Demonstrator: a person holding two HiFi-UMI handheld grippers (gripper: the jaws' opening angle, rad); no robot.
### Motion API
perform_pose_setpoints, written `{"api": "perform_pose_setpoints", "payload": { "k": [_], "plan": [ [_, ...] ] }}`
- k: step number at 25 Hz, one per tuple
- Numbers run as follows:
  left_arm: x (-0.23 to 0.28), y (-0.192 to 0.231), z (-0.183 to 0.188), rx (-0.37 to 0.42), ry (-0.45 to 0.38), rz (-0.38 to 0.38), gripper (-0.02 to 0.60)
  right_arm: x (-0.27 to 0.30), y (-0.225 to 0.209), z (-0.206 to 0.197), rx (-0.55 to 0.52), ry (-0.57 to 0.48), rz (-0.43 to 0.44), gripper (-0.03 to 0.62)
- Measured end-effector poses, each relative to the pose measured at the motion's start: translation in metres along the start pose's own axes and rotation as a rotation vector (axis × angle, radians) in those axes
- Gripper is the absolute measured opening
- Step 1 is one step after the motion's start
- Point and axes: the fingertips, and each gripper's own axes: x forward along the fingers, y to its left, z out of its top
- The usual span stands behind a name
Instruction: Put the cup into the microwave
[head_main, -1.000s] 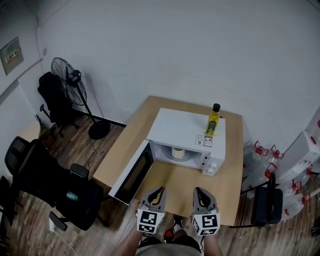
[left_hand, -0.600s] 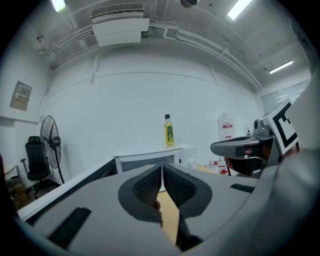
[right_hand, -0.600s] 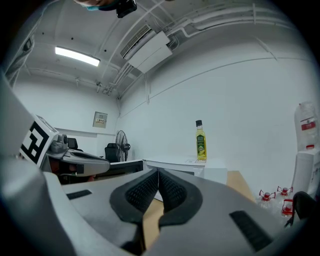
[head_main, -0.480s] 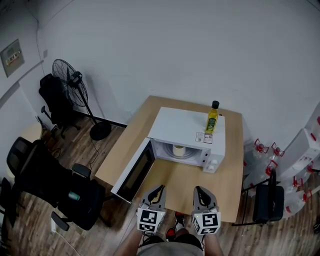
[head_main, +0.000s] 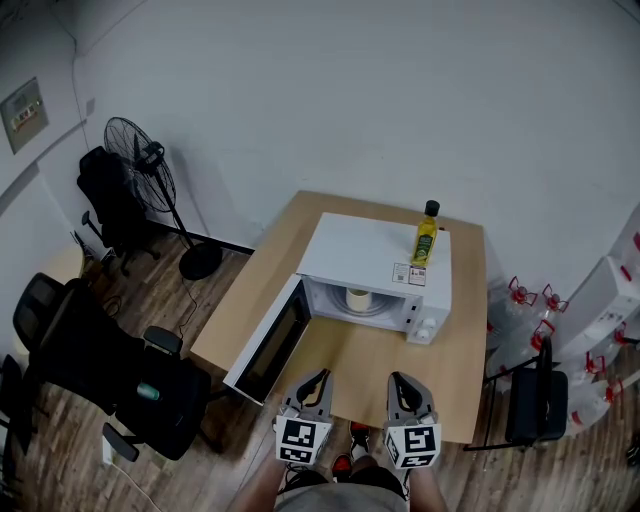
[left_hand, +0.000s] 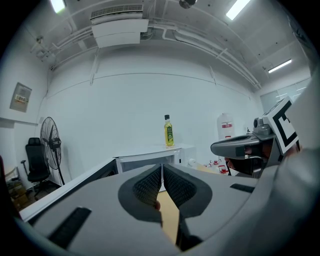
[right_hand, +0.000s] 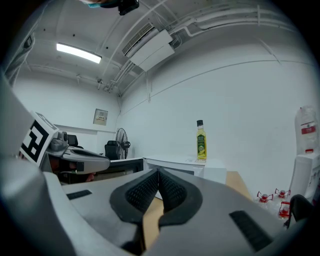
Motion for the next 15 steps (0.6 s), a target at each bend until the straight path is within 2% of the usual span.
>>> {"api": "perform_pose_setpoints", "payload": {
  "k": [15],
  "plan": [
    [-0.0057,-0.0027,0.0002,0.003,-0.003,-0.017,0.034,-0.0044,0.0067,0.0022,-0.008,0.004,-0.007,0.018]
  ]
}}
